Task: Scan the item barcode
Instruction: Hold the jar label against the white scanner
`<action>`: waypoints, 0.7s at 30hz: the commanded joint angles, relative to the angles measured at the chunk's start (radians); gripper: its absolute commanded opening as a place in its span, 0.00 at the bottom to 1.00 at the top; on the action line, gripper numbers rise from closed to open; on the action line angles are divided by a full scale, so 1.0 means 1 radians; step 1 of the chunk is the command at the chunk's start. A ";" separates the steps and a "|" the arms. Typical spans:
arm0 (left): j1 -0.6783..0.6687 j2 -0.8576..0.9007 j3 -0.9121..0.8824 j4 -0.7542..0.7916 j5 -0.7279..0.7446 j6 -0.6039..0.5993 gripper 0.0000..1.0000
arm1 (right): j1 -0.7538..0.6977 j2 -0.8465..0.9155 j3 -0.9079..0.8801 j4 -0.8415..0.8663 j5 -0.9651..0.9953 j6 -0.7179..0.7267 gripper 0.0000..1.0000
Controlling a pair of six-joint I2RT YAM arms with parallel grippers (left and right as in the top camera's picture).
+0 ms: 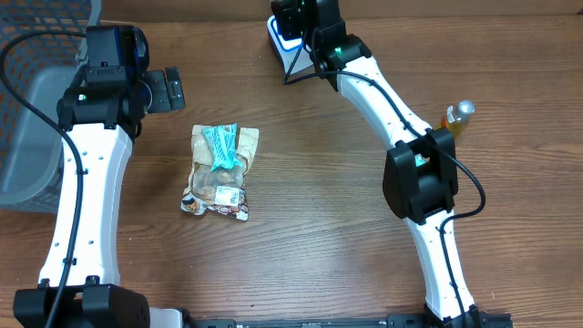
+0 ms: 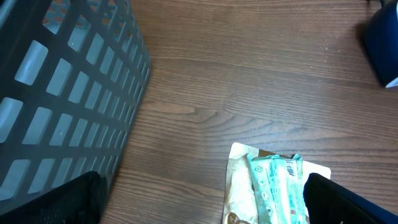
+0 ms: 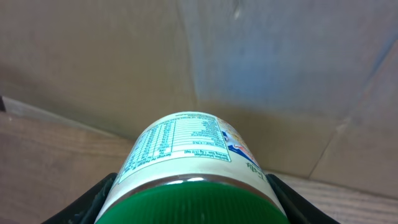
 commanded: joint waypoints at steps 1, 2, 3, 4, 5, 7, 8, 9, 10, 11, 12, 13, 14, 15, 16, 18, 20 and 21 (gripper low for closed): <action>-0.002 0.002 0.007 0.001 -0.005 0.007 0.99 | 0.000 0.000 0.016 0.032 0.001 -0.004 0.16; -0.002 0.002 0.007 0.002 -0.006 0.007 1.00 | 0.000 0.000 0.014 0.039 0.001 -0.004 0.16; -0.002 0.002 0.007 0.002 -0.006 0.007 1.00 | 0.000 0.000 0.014 0.044 0.001 -0.004 0.16; -0.002 0.002 0.007 0.000 -0.006 0.007 0.99 | 0.000 0.000 0.014 0.046 0.001 -0.004 0.15; -0.002 0.002 0.007 0.001 -0.006 0.007 1.00 | 0.000 0.000 0.014 0.049 0.001 -0.004 0.16; -0.002 0.002 0.007 0.001 -0.006 0.007 0.99 | 0.000 0.000 0.014 0.055 0.001 -0.004 0.15; -0.002 0.002 0.007 0.001 -0.006 0.007 1.00 | 0.000 0.000 0.014 0.055 0.000 -0.001 0.12; -0.002 0.002 0.007 0.001 -0.006 0.007 0.99 | 0.000 0.000 0.014 0.055 -0.007 0.004 0.11; -0.002 0.002 0.007 0.001 -0.006 0.007 1.00 | 0.000 0.000 0.014 0.051 -0.021 0.004 0.10; -0.002 0.002 0.007 0.001 -0.006 0.007 1.00 | 0.000 0.000 0.014 0.047 -0.037 0.004 0.10; -0.003 0.002 0.007 0.001 -0.005 0.007 1.00 | 0.000 0.000 0.013 0.047 -0.044 0.004 0.10; -0.003 0.002 0.007 0.002 -0.006 0.007 1.00 | 0.000 0.003 0.008 0.052 -0.043 0.003 0.10; -0.003 0.002 0.007 0.001 -0.006 0.007 1.00 | -0.001 0.004 0.003 0.059 -0.043 0.003 0.10; -0.003 0.002 0.007 0.001 -0.006 0.007 1.00 | -0.002 0.008 -0.003 0.065 -0.043 0.003 0.10; -0.003 0.002 0.007 0.001 -0.005 0.007 1.00 | -0.005 0.013 -0.008 0.074 -0.043 0.003 0.10; -0.003 0.002 0.007 0.001 -0.005 0.007 1.00 | -0.010 0.027 -0.012 0.083 -0.043 0.003 0.10; -0.003 0.002 0.007 0.001 -0.005 0.007 1.00 | -0.015 0.035 -0.012 0.087 -0.043 0.003 0.10; -0.003 0.002 0.007 0.001 -0.006 0.007 1.00 | -0.018 0.040 -0.012 0.089 -0.043 0.003 0.10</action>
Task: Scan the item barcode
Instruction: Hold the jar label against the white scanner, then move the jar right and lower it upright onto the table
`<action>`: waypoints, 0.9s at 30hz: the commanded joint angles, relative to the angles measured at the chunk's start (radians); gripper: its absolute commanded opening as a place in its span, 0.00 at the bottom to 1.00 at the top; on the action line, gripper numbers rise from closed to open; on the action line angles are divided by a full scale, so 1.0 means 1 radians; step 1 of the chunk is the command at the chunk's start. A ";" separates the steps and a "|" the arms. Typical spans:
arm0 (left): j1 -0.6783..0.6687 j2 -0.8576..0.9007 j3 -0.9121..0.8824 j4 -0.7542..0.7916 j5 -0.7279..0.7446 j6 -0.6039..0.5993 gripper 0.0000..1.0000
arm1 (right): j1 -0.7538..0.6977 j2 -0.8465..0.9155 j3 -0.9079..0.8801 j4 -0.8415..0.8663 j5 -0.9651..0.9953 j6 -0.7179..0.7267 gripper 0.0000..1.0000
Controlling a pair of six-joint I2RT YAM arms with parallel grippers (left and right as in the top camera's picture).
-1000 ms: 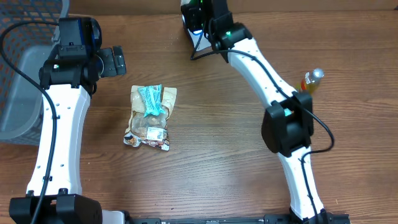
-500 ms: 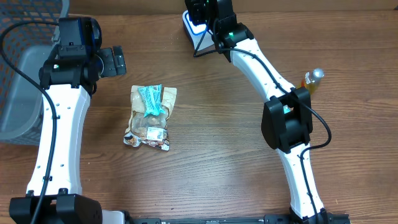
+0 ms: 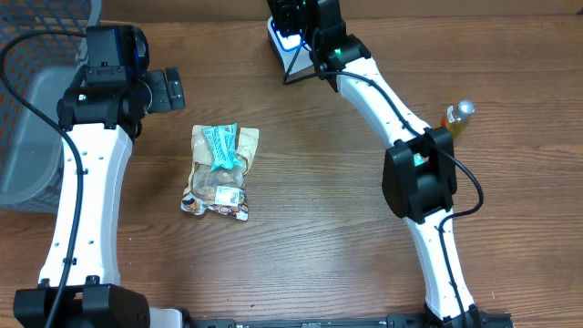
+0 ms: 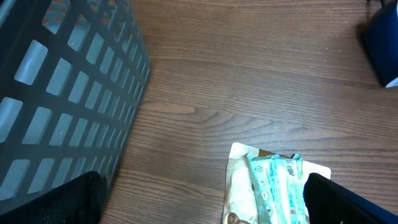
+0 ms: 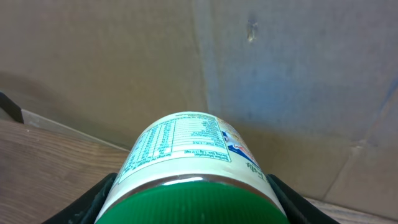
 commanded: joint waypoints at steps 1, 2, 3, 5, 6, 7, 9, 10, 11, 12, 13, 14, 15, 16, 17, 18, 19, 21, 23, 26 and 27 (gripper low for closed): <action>-0.003 0.002 0.007 0.001 -0.006 0.007 0.99 | -0.015 0.027 -0.005 0.016 -0.008 0.003 0.10; -0.003 0.002 0.007 0.001 -0.006 0.007 0.99 | -0.016 0.030 -0.005 0.016 -0.008 0.002 0.10; -0.003 0.002 0.007 0.001 -0.005 0.007 1.00 | -0.016 0.031 -0.005 0.016 -0.008 0.002 0.10; -0.003 0.002 0.007 0.001 -0.006 0.007 1.00 | -0.018 0.032 -0.005 0.018 -0.008 0.002 0.10; -0.003 0.002 0.007 0.001 -0.005 0.007 1.00 | -0.019 0.032 -0.005 0.026 -0.007 0.002 0.10; -0.003 0.002 0.007 0.001 -0.006 0.007 0.99 | -0.021 0.031 -0.005 0.043 -0.008 0.002 0.10; -0.003 0.002 0.007 0.001 -0.006 0.007 0.99 | -0.023 0.020 -0.003 0.061 -0.008 0.000 0.09; -0.003 0.002 0.007 0.001 -0.006 0.007 1.00 | -0.026 0.006 -0.003 0.061 -0.007 -0.006 0.08; -0.003 0.002 0.007 0.001 -0.006 0.007 1.00 | -0.028 -0.006 -0.003 0.060 -0.007 -0.006 0.08; -0.003 0.002 0.007 0.001 -0.006 0.007 1.00 | -0.033 -0.024 -0.003 0.055 -0.008 -0.006 0.08; -0.003 0.002 0.007 0.001 -0.006 0.007 1.00 | -0.037 -0.043 -0.003 0.044 -0.008 -0.006 0.08; -0.003 0.002 0.007 0.001 -0.006 0.007 1.00 | -0.043 -0.063 -0.003 0.029 -0.008 -0.006 0.08; -0.003 0.002 0.007 0.001 -0.006 0.007 0.99 | -0.049 -0.091 -0.003 0.004 -0.008 -0.005 0.08; -0.003 0.002 0.007 0.001 -0.006 0.007 0.99 | -0.055 -0.117 -0.003 -0.025 -0.008 -0.005 0.08; -0.003 0.002 0.007 0.001 -0.006 0.007 0.99 | -0.060 -0.143 -0.003 -0.064 -0.008 -0.005 0.08; -0.003 0.002 0.007 0.001 -0.006 0.007 0.99 | -0.066 -0.179 -0.003 -0.125 -0.008 -0.005 0.08; -0.003 0.002 0.007 0.001 -0.006 0.007 1.00 | -0.071 -0.211 -0.003 -0.192 -0.008 -0.005 0.08; -0.003 0.002 0.007 0.001 -0.005 0.007 1.00 | -0.080 -0.279 -0.003 -0.358 -0.008 -0.003 0.08; -0.003 0.002 0.007 0.001 -0.006 0.007 1.00 | -0.089 -0.338 -0.003 -0.536 -0.008 0.003 0.08; -0.003 0.002 0.007 0.001 -0.006 0.007 0.99 | -0.100 -0.393 -0.003 -0.811 -0.008 0.015 0.08; -0.003 0.002 0.007 0.001 -0.005 0.007 1.00 | -0.101 -0.399 -0.003 -0.901 -0.008 0.044 0.08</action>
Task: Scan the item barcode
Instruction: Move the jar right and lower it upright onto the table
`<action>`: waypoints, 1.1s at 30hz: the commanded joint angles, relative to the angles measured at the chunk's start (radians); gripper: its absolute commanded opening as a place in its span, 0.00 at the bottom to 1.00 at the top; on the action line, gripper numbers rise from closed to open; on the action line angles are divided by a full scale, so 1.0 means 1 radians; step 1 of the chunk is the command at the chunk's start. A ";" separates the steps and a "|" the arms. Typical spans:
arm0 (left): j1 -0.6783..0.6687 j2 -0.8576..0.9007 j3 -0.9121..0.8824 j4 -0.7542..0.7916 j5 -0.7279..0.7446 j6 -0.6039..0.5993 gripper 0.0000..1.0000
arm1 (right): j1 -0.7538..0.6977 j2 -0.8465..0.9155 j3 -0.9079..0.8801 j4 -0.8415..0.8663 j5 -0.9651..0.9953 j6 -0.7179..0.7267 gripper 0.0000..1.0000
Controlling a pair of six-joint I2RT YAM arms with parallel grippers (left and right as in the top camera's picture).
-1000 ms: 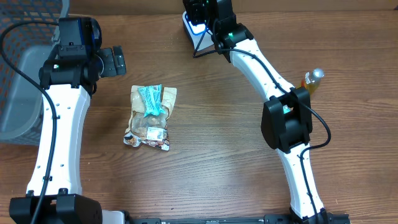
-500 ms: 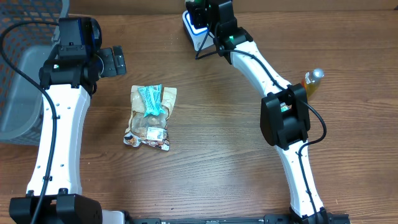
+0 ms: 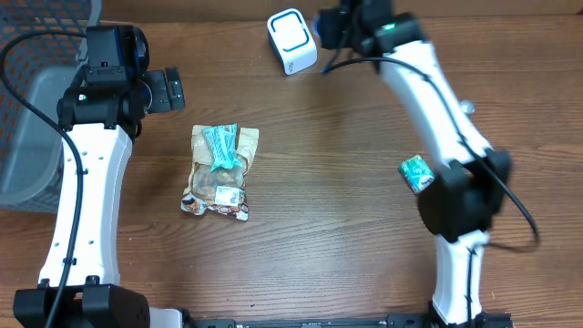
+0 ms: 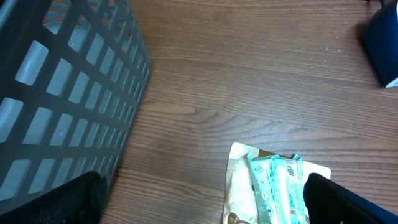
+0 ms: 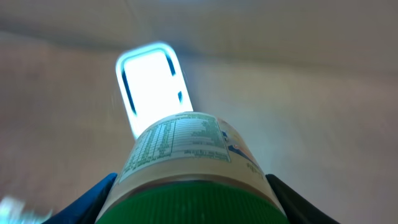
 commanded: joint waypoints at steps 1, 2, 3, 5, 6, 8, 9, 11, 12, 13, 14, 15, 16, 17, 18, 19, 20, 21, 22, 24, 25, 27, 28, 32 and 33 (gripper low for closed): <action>-0.003 0.002 0.007 0.001 -0.006 0.007 0.99 | -0.003 -0.088 0.015 -0.202 0.000 0.063 0.10; -0.003 0.002 0.007 0.001 -0.006 0.007 0.99 | -0.003 -0.088 0.014 -0.282 0.000 0.072 0.12; -0.003 0.002 0.007 0.001 -0.006 0.007 0.99 | -0.003 -0.082 0.011 -0.351 0.001 0.075 0.12; -0.003 0.002 0.007 0.000 -0.005 0.007 1.00 | -0.003 -0.073 -0.008 -0.464 0.000 0.077 0.13; -0.003 0.002 0.007 0.001 -0.005 0.007 1.00 | -0.003 -0.072 -0.024 -0.497 0.000 0.086 0.13; -0.003 0.002 0.007 0.001 -0.006 0.007 1.00 | -0.003 -0.072 -0.077 -0.529 0.000 0.106 0.14; -0.003 0.002 0.007 0.000 -0.006 0.007 1.00 | -0.003 -0.072 -0.100 -0.537 0.001 0.106 0.14; -0.003 0.002 0.007 0.001 -0.005 0.007 1.00 | -0.003 -0.072 -0.164 -0.544 0.001 0.106 0.14; -0.003 0.002 0.007 0.001 -0.006 0.007 1.00 | -0.004 -0.072 -0.201 -0.540 0.001 0.106 0.14; -0.003 0.002 0.007 0.001 -0.006 0.007 0.99 | -0.006 -0.072 -0.234 -0.531 0.001 0.106 0.16; -0.003 0.002 0.007 0.000 -0.006 0.007 1.00 | -0.010 -0.072 -0.274 -0.509 0.002 0.106 0.17; -0.003 0.002 0.007 0.001 -0.005 0.007 0.99 | -0.013 -0.072 -0.303 -0.488 0.003 0.106 0.17; -0.003 0.002 0.007 0.000 -0.006 0.007 1.00 | -0.018 -0.072 -0.342 -0.457 0.010 0.106 0.18; -0.003 0.002 0.007 0.001 -0.005 0.007 0.99 | -0.023 -0.072 -0.374 -0.430 0.020 0.106 0.19; -0.002 0.002 0.007 0.001 -0.006 0.007 0.99 | -0.030 -0.072 -0.409 -0.402 0.027 0.106 0.19; -0.002 0.002 0.007 0.001 -0.006 0.007 1.00 | -0.037 -0.072 -0.439 -0.380 0.027 0.106 0.19; -0.002 0.002 0.007 0.001 -0.006 0.007 1.00 | -0.044 -0.072 -0.465 -0.362 0.027 0.106 0.20; -0.002 0.002 0.007 0.001 -0.006 0.007 1.00 | -0.052 -0.072 -0.489 -0.347 0.027 0.106 0.20; -0.002 0.002 0.007 0.001 -0.006 0.007 1.00 | -0.062 -0.072 -0.515 -0.329 0.027 0.106 0.20; -0.002 0.002 0.007 0.001 -0.006 0.007 1.00 | -0.082 -0.072 -0.550 -0.300 0.027 0.105 0.21; -0.002 0.002 0.007 0.001 -0.006 0.007 1.00 | -0.093 -0.072 -0.566 -0.285 0.027 0.105 0.21; -0.002 0.002 0.007 0.001 -0.006 0.007 0.99 | -0.110 -0.072 -0.584 -0.267 0.027 0.105 0.21; -0.002 0.002 0.007 0.001 -0.006 0.007 0.99 | -0.117 -0.072 -0.588 -0.260 0.027 0.105 0.22; -0.002 0.002 0.007 0.001 -0.006 0.007 1.00 | -0.128 -0.072 -0.589 -0.251 0.027 0.105 0.25; -0.002 0.002 0.007 0.001 -0.006 0.007 1.00 | -0.128 -0.072 -0.589 -0.250 0.027 0.104 0.26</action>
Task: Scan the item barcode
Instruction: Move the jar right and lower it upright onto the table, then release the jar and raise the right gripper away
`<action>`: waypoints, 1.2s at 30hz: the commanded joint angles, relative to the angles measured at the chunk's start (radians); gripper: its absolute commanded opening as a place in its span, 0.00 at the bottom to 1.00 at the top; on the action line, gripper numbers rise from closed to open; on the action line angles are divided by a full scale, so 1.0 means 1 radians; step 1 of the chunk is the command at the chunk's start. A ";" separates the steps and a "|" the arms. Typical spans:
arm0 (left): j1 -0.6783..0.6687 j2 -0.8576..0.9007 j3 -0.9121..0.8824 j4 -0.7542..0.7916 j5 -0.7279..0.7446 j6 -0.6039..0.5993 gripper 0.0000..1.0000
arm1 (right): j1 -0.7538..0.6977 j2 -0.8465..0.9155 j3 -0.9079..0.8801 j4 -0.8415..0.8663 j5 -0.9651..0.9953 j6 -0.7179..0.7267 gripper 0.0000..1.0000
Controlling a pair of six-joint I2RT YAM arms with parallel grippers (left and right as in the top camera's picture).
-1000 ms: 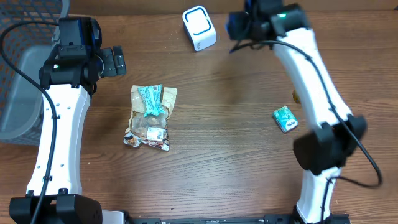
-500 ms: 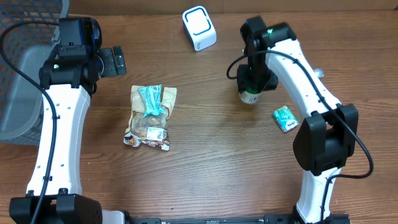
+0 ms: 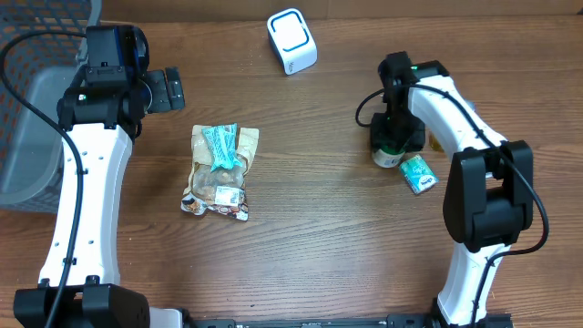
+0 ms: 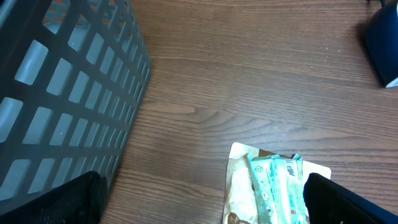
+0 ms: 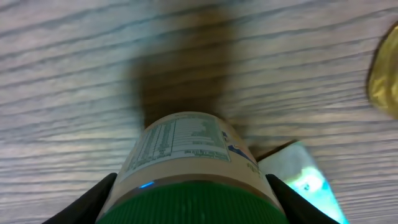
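A jar [image 5: 189, 155] with a green lid and a printed nutrition label is the item. My right gripper [image 5: 193, 208] is shut on it at the lid, and its bottom points down at the wood close below. From overhead, the right gripper [image 3: 395, 137] sits at the table's right middle with the jar [image 3: 388, 158] under it. The white scanner [image 3: 291, 41] with its blue-ringed face stands at the back centre, well apart from the jar. My left gripper [image 3: 168, 89] hangs open at the back left, nothing between its fingers [image 4: 65, 199].
A small teal packet [image 3: 419, 173] lies right beside the jar. Two snack bags [image 3: 221, 169] lie stacked left of centre. A grey slatted basket [image 3: 32, 128] fills the left edge. A golden object [image 5: 385, 81] shows at the right wrist view's edge.
My right gripper, still shut on the jar, has gone from beside the scanner at the back to the table's right middle, low over the wood next to the teal packet. The left arm is unchanged.
My right gripper held the jar over the scanner at the table's back, facing the cardboard wall, at the first two moments. Then it was just right of the scanner, whose lit face showed beyond the jar. Now the jar is down by the teal packet.
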 commanded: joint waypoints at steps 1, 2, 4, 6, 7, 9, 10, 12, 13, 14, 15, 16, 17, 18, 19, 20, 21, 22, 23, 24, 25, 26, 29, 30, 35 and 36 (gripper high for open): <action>-0.002 0.002 0.007 0.001 -0.005 0.008 1.00 | 0.005 -0.006 0.000 0.005 0.003 0.001 0.27; -0.002 0.002 0.007 0.001 -0.005 0.008 1.00 | 0.005 -0.006 0.000 0.006 0.002 0.001 0.28; -0.002 0.002 0.007 0.001 -0.005 0.008 1.00 | 0.005 -0.006 0.000 0.008 0.002 0.001 0.29; -0.002 0.002 0.007 0.001 -0.005 0.008 0.99 | 0.005 -0.006 0.000 0.013 0.002 0.001 0.30; -0.002 0.002 0.007 0.001 -0.005 0.008 1.00 | 0.005 -0.006 0.000 0.015 0.002 0.001 0.30; -0.002 0.002 0.007 0.001 -0.005 0.008 1.00 | 0.005 -0.006 0.000 0.021 0.002 0.001 0.30; -0.002 0.002 0.007 0.001 -0.005 0.008 1.00 | 0.005 -0.006 0.000 0.022 0.002 0.001 0.30; -0.002 0.002 0.007 0.001 -0.005 0.008 1.00 | 0.005 -0.006 0.000 0.023 0.002 0.001 0.31; -0.002 0.002 0.007 0.001 -0.005 0.008 1.00 | 0.005 -0.006 0.000 0.025 0.002 0.001 0.31; -0.002 0.002 0.007 0.001 -0.005 0.008 1.00 | 0.005 -0.006 0.000 0.028 0.002 0.001 0.31; -0.002 0.002 0.007 0.001 -0.005 0.008 0.99 | 0.005 -0.006 0.000 0.032 0.002 0.001 0.31; -0.002 0.002 0.007 0.001 -0.005 0.008 0.99 | 0.005 -0.006 0.000 0.040 0.003 0.001 0.31; -0.002 0.002 0.007 0.001 -0.005 0.008 1.00 | 0.005 -0.006 0.000 0.046 0.003 0.000 0.31; -0.002 0.002 0.007 0.001 -0.005 0.008 1.00 | 0.005 -0.006 0.000 0.051 0.003 0.000 0.31; -0.002 0.002 0.007 0.001 -0.005 0.008 0.99 | 0.005 -0.006 0.000 0.054 0.003 0.001 0.31; -0.002 0.002 0.007 0.001 -0.005 0.008 1.00 | 0.005 -0.006 0.000 0.054 0.003 0.001 0.31; -0.002 0.002 0.007 0.001 -0.005 0.008 1.00 | 0.005 -0.006 0.000 0.054 0.003 0.001 0.33; -0.002 0.002 0.007 0.001 -0.005 0.008 1.00 | 0.005 -0.006 0.000 0.054 0.003 0.001 0.35; -0.002 0.002 0.007 0.001 -0.005 0.008 1.00 | 0.005 -0.006 0.000 0.054 0.003 0.001 0.37; -0.002 0.002 0.007 0.001 -0.005 0.008 1.00 | 0.005 -0.006 0.000 0.054 0.002 0.001 0.40; -0.002 0.002 0.007 0.001 -0.005 0.008 1.00 | 0.005 -0.006 0.000 0.054 0.002 0.001 0.45; -0.002 0.002 0.007 0.001 -0.005 0.008 1.00 | 0.005 -0.006 0.000 0.054 0.003 0.001 0.50; -0.003 0.002 0.007 0.001 -0.005 0.008 0.99 | 0.005 -0.006 0.000 0.054 0.003 0.001 0.63; -0.003 0.002 0.007 0.001 -0.005 0.008 1.00 | 0.005 -0.006 0.000 0.054 0.003 0.001 0.69; -0.003 0.002 0.007 0.001 -0.005 0.008 1.00 | 0.005 -0.006 0.000 0.057 0.003 0.001 0.89; -0.003 0.002 0.007 0.001 -0.005 0.008 0.99 | 0.005 -0.006 0.000 0.057 0.003 0.001 0.91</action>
